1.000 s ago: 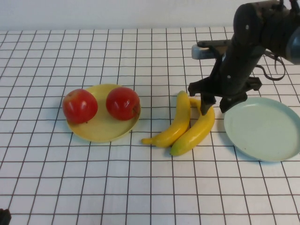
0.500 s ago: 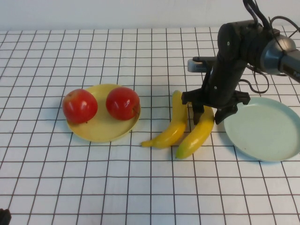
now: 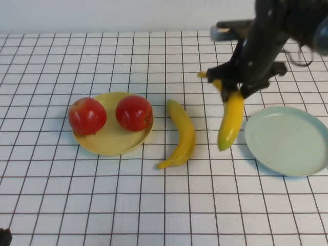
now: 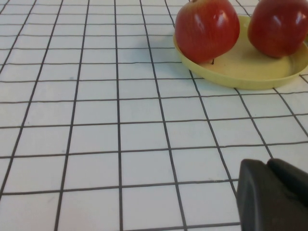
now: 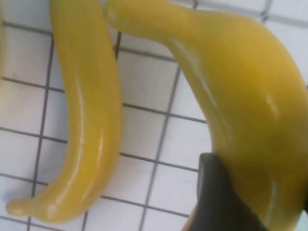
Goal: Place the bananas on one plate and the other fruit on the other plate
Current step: Put another type of fruit in the right plate
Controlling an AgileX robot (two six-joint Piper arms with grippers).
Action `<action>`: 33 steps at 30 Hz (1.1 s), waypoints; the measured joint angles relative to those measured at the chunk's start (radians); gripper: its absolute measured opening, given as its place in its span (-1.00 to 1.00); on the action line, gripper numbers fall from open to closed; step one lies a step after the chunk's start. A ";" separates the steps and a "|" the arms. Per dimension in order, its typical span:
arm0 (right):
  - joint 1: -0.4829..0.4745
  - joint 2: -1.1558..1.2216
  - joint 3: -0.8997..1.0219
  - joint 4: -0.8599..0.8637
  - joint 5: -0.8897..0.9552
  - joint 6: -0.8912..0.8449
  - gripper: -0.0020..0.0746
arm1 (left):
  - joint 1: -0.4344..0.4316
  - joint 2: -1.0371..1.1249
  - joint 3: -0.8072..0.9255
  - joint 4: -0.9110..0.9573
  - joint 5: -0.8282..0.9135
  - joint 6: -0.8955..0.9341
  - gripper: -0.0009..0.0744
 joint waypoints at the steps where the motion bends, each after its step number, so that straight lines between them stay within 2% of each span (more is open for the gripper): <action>1: -0.009 -0.033 0.013 -0.009 0.000 -0.008 -0.14 | 0.000 0.000 0.000 0.000 0.000 0.000 -0.99; 7: -0.103 -0.195 0.201 -0.103 0.006 -0.036 -0.14 | 0.000 0.000 0.000 0.000 0.000 0.000 -0.99; 14: -0.229 -0.251 0.413 -0.149 -0.002 -0.076 -0.14 | 0.000 0.000 0.000 0.000 0.000 0.000 -0.99; 24: -0.247 -0.168 0.466 -0.162 -0.117 -0.118 -0.14 | 0.000 0.000 0.000 0.000 0.000 0.000 -0.99; 33: -0.249 -0.129 0.451 -0.139 -0.146 -0.118 0.01 | 0.000 0.000 0.000 0.000 0.000 0.000 -0.99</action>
